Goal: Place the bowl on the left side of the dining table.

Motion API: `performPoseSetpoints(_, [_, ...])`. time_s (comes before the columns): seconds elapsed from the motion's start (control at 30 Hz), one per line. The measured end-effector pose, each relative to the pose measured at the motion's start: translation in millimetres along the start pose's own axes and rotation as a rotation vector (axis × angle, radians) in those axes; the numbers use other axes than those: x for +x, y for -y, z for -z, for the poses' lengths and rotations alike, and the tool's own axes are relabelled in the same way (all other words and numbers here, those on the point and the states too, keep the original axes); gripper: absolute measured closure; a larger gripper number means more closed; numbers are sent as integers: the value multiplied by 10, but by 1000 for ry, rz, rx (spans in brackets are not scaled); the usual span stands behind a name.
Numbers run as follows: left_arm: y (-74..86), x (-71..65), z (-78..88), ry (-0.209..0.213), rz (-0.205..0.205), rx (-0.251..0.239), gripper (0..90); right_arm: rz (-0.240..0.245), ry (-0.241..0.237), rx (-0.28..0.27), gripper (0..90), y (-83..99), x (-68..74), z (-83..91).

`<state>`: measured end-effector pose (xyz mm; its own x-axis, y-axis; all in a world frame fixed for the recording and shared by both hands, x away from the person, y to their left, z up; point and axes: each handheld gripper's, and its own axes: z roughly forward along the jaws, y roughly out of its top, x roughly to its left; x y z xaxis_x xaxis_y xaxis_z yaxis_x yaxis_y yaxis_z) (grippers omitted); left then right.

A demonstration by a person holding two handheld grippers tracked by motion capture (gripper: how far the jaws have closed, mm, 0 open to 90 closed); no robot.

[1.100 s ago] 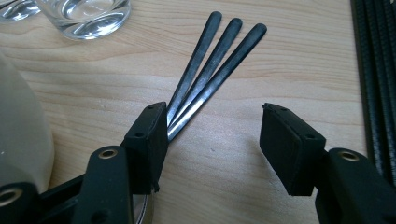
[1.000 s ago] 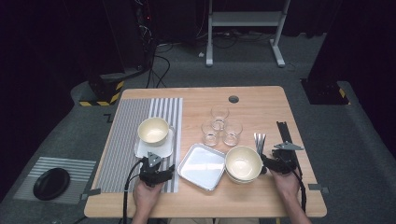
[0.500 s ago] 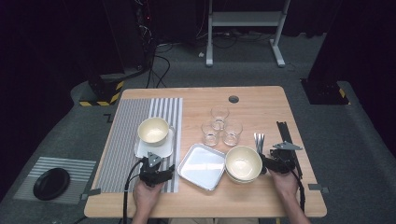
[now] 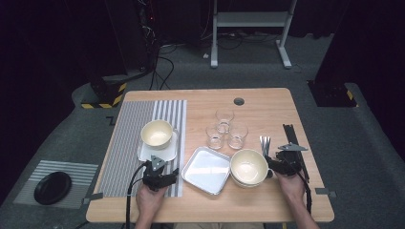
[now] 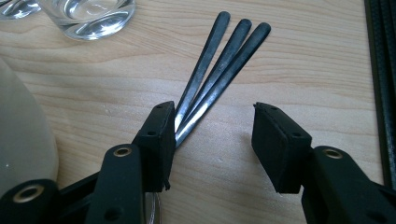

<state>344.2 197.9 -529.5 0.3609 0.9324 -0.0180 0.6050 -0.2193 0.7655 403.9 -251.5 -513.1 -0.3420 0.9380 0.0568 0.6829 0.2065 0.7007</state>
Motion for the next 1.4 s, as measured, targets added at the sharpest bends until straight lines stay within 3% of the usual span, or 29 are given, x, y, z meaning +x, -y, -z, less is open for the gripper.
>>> performPoseSetpoints(0.2, [-2,7,1,1,-10,1,300,11,-4,-9,496,-10,20,-8])
performPoseSetpoints(0.27, [3,-11,-3,0,18,-3,300,12,-2,-2,496,-10,23,-18])
performPoseSetpoints(0.53, [3,-11,-3,0,17,-2,300,8,1,11,508,4,-23,-15])
performPoseSetpoints(0.67, [3,-12,-3,0,17,-2,300,-8,-1,18,531,15,-22,-8])
performPoseSetpoints(0.93, [3,-11,-2,1,17,-2,300,24,5,6,588,19,-59,-8])
performPoseSetpoints(1.07, [3,-12,-3,0,17,-3,300,6,5,26,608,12,-51,5])
performPoseSetpoints(1.4, [3,-12,-3,-1,17,-3,300,25,10,19,654,-8,-91,-16])
